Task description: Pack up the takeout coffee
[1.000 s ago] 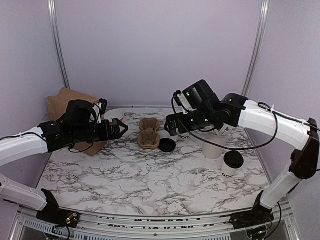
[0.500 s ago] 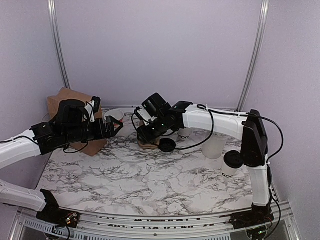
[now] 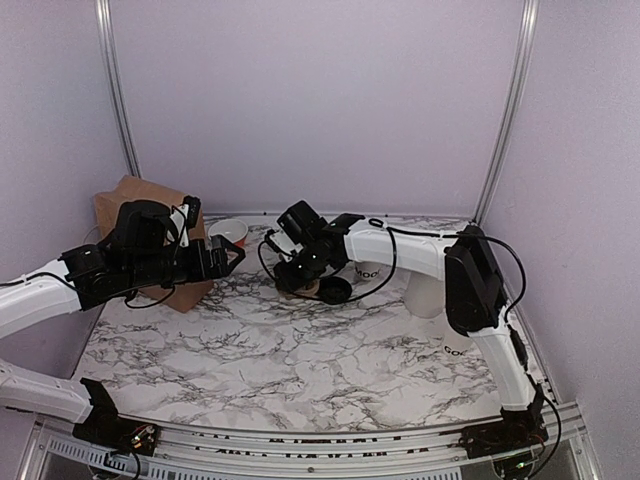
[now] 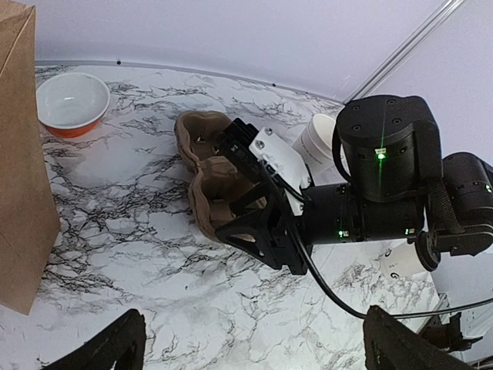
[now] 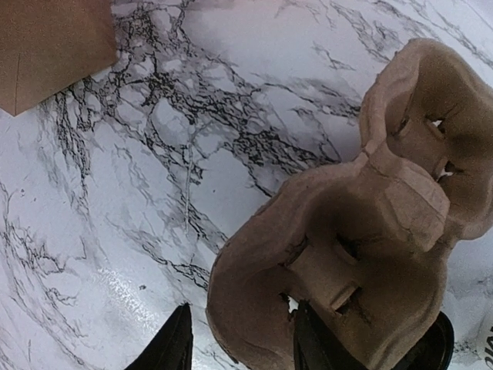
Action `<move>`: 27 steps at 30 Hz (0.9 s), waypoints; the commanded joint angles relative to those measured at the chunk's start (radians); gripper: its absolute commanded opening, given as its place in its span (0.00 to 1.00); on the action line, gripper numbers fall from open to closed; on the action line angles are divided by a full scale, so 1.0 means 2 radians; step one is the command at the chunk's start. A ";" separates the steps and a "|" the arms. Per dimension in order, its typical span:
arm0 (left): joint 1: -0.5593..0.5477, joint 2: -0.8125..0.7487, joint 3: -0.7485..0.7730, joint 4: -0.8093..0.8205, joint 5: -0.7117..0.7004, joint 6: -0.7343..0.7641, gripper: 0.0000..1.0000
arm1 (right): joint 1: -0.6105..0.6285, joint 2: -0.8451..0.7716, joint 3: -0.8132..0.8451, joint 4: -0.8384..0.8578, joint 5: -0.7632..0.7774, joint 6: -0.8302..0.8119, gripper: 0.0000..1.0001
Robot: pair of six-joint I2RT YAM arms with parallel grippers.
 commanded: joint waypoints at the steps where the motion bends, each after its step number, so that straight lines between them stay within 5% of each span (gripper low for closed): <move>1: 0.003 -0.004 0.006 -0.011 -0.006 0.001 0.99 | 0.001 0.014 0.018 -0.001 -0.009 -0.007 0.43; 20: 0.003 -0.014 -0.003 -0.012 -0.005 -0.003 0.99 | -0.001 0.052 0.061 -0.006 -0.002 -0.006 0.20; 27: 0.003 -0.011 -0.002 -0.012 -0.004 -0.003 0.99 | 0.000 0.051 0.068 -0.012 0.005 -0.007 0.30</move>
